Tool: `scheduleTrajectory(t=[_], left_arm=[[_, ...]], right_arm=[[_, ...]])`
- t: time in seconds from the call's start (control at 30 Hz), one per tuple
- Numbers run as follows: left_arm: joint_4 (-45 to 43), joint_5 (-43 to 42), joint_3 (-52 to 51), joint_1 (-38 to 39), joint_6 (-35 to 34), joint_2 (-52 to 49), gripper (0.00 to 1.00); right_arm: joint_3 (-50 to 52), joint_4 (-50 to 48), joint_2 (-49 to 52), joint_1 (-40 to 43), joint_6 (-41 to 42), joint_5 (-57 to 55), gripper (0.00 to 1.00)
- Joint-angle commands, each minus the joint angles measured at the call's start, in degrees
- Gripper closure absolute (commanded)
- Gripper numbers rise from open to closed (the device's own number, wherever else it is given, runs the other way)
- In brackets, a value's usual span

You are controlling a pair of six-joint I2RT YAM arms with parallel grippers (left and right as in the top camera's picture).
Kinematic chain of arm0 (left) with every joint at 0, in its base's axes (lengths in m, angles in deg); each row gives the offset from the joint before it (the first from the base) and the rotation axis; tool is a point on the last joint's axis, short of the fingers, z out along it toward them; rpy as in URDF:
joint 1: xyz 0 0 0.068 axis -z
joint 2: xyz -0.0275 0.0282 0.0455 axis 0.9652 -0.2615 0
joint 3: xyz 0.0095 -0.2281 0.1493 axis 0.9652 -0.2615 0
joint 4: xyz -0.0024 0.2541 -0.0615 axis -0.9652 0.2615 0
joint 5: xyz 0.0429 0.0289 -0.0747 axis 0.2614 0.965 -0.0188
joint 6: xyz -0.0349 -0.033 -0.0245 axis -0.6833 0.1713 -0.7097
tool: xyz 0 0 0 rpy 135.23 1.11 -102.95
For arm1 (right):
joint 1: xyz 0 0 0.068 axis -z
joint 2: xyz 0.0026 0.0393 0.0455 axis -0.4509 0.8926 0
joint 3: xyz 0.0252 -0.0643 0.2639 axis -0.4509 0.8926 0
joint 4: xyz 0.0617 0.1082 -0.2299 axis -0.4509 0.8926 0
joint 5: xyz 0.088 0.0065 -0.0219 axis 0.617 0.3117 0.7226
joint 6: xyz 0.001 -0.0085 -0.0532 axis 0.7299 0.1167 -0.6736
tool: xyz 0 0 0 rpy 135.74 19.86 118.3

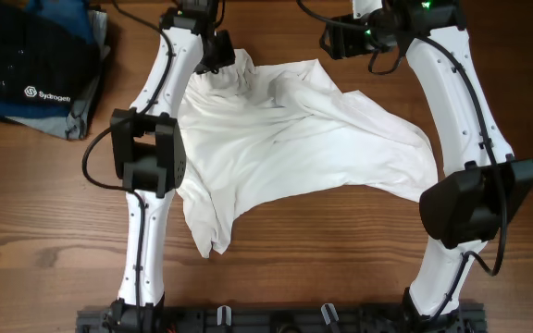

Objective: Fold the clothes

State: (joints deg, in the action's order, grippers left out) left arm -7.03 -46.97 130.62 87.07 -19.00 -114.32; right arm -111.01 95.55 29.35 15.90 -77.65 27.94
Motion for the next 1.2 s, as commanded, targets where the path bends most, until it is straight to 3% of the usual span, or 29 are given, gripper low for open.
scheduleTrajectory(t=[0.0, 0.07, 0.2, 0.53, 0.7, 0.73, 0.77, 0.8, 0.83, 0.87, 1.03, 1.13, 1.17], left_arm=[[-4.3, -1.4, -0.2, 1.2, 1.0, -2.1, 0.57], [-5.6, -2.9, -0.2, 1.8, 0.7, -2.5, 0.49], [-6.7, -2.9, 0.2, 3.2, 0.7, -2.3, 0.55], [-5.6, -2.9, 0.4, 4.0, 0.7, -2.3, 0.54], [-4.4, -2.9, 0.4, 3.5, 0.7, -2.3, 0.6], [-4.0, -2.9, 0.4, 3.3, 0.7, -2.3, 0.6], [-3.6, -2.9, 0.4, 3.2, 0.7, -2.3, 0.61], [-3.3, -2.8, 0.4, 3.2, 0.7, -2.3, 0.61], [-3.2, -2.8, 0.4, 3.1, 0.7, -2.3, 0.61], [-3.1, -2.8, 0.4, 3.1, 0.7, -2.3, 0.61], [-1.9, -2.9, 0.4, 2.9, 0.7, -2.3, 0.61], [-1.5, -2.9, 0.4, 2.9, 0.7, -2.3, 0.61], [-1.4, -2.9, 0.4, 2.9, 0.7, -2.3, 0.61]], right_arm=[[-0.9, 0.3, -2.0, 0.0, -0.2, -0.3, 0.31], [-0.9, 0.2, -2.0, 0.0, -0.1, -0.9, 0.29], [-0.9, -0.7, -0.5, 0.6, -0.1, -2.0, 0.13], [-0.9, -1.1, 5.1, 0.9, 0.5, -1.2, 0.11], [-0.9, -1.0, 8.0, 0.9, 0.3, -0.9, 0.19], [-0.9, -1.0, 8.7, 0.9, 0.3, -0.9, 0.23], [-0.9, -1.0, 9.6, 0.9, 0.3, -0.8, 0.37], [-0.9, -1.1, 10.4, 0.9, 0.3, -0.3, 0.42], [-0.9, -1.2, 11.1, 1.0, 0.3, 0.5, 0.41], [-0.9, -1.4, 12.0, 1.1, 0.3, 1.7, 0.28], [-0.9, -2.2, 15.3, 1.4, 0.5, 4.6, 0.01], [-0.9, -2.0, 17.4, 1.5, 0.7, 4.7, 0.01], [-0.9, -1.9, 18.3, 1.6, 0.7, 4.8, 0.07]])
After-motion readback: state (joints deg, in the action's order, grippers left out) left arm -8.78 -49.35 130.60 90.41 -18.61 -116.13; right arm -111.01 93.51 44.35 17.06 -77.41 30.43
